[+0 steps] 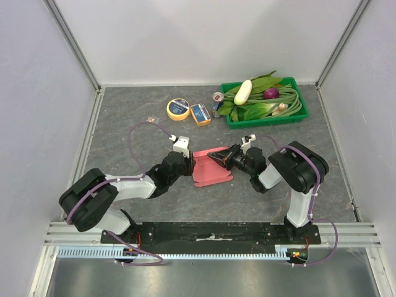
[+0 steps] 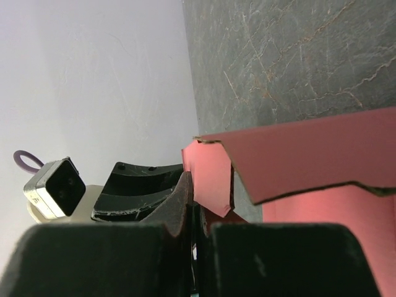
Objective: Fold the paper box
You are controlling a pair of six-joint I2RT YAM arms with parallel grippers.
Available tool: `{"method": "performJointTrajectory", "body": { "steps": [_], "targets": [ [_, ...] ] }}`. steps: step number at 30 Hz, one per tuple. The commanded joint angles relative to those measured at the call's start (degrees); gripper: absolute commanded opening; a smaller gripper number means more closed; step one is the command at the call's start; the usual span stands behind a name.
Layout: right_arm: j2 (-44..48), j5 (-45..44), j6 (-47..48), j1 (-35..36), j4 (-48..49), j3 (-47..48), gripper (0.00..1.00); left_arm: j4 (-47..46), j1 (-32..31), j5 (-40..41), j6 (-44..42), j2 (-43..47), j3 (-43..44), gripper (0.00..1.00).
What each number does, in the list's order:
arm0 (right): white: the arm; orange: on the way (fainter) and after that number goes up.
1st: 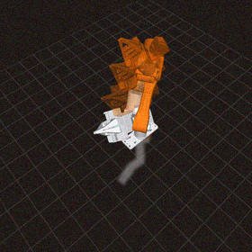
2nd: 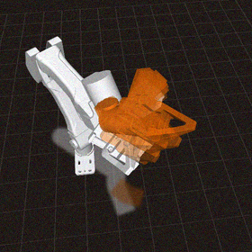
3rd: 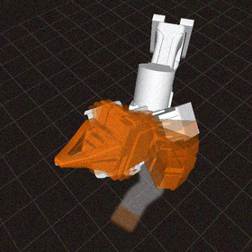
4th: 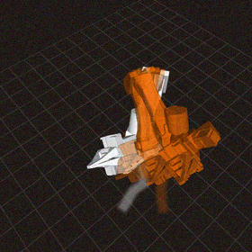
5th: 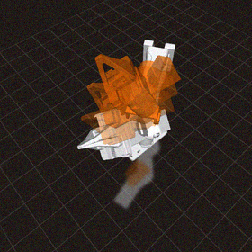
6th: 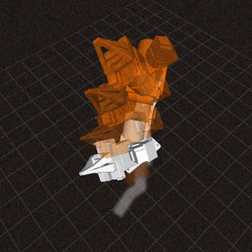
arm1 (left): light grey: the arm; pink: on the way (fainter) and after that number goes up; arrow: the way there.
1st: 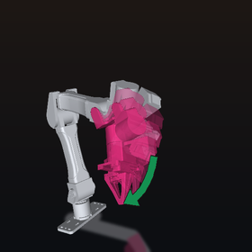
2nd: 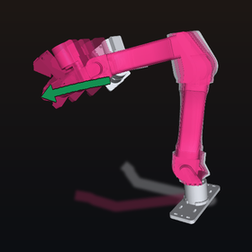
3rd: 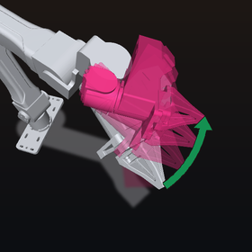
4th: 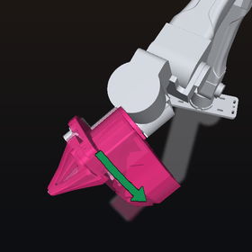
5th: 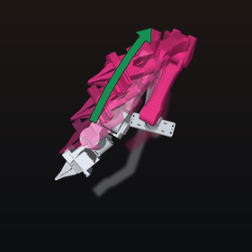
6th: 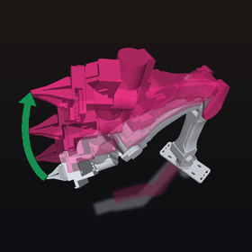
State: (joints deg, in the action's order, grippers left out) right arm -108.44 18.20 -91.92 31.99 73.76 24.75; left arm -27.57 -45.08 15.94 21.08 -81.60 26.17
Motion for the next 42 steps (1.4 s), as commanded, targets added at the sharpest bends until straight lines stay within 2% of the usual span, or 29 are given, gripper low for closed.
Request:
{"method": "performJointTrajectory", "body": {
  "steps": [1,7,11,14,15,18,21,22,23,25,26,27,28,31,33,34,37,38,41,42],
  "targets": [
    [0.6,0.5,2.1,0.1,-3.9,0.4,0.00,-4.2,0.2,1.7,-3.3,-3.0,3.2,0.35],
    [0.2,0.3,1.7,0.4,-3.4,0.3,0.00,-6.4,-0.1,6.2,-2.0,-5.9,4.1,0.31],
    [-0.1,0.1,1.3,0.6,-3.2,0.4,0.00,-6.6,-1.1,12.5,-0.9,-7.8,5.0,0.31],
    [-0.2,-0.2,1.0,0.8,-3.1,0.6,0.00,-5.5,-2.4,18.4,0.4,-9.4,6.3,0.26],
    [-0.4,-0.4,0.7,0.8,-2.8,0.4,0.00,-5.0,-2.7,19.6,1.5,-10.0,7.2,0.20],
    [-0.5,-0.8,0.5,1.1,-2.8,0.5,0.00,-0.2,-3.0,24.9,5.4,-12.6,9.8,0.11],
    [-0.5,-2.0,0.3,1.6,-2.8,0.1,0.00,7.9,-3.7,30.1,11.7,-15.1,13.6,0.02],
    [-0.5,-3.1,0.0,1.9,-2.4,0.0,0.00,15.0,-4.2,31.7,13.6,-15.9,15.0,0.02],
    [-0.8,-3.6,-0.2,2.2,-2.0,-0.1,0.00,19.6,-4.7,35.6,18.7,-18.0,19.0,0.02],
    [-1.4,-5.4,-1.4,3.5,-0.4,-0.1,0.00,28.6,-6.5,39.5,23.0,-21.1,23.3,0.02],
    [-2.0,-5.9,-1.8,4.0,1.2,-0.2,0.00,37.9,-7.1,42.9,29.0,-24.5,25.5,0.02],
    [-2.2,-6.9,-2.3,4.3,1.7,-0.5,0.00,41.6,-8.0,43.7,31.2,-25.8,28.8,0.02],
    [-2.2,-7.6,-2.4,4.9,2.1,-0.8,0.00,42.2,-8.4,43.9,31.5,-26.5,29.4,0.02],
    [-0.6,-7.4,-0.1,4.4,1.7,-1.2,0.00,30.9,-9.9,41.5,23.4,-24.6,24.6,0.02],
    [3.7,-6.8,3.8,3.2,-4.2,-2.8,0.00,17.0,-9.9,36.5,15.9,-20.6,17.5,0.02],
    [5.5,-6.1,5.8,1.7,-7.9,-2.8,0.02,13.4,-9.9,35.1,14.4,-19.4,15.4,0.02],
    [11.5,-4.4,12.8,-0.6,-19.4,-1.7,0.19,6.4,-9.9,30.9,10.7,-15.8,10.0,0.02],
    [13.7,-4.6,13.9,-1.0,-24.1,-0.9,0.35,5.4,-9.9,30.4,9.7,-15.1,8.6,0.02],
    [16.1,-5.1,16.6,-1.2,-27.2,1.2,0.56,4.4,-9.9,29.1,9.2,-13.7,7.7,0.02],
    [16.2,-5.1,17.0,-1.1,-28.1,2.0,0.57,4.5,-9.9,28.9,9.2,-13.5,7.7,0.02]
  ]
}}
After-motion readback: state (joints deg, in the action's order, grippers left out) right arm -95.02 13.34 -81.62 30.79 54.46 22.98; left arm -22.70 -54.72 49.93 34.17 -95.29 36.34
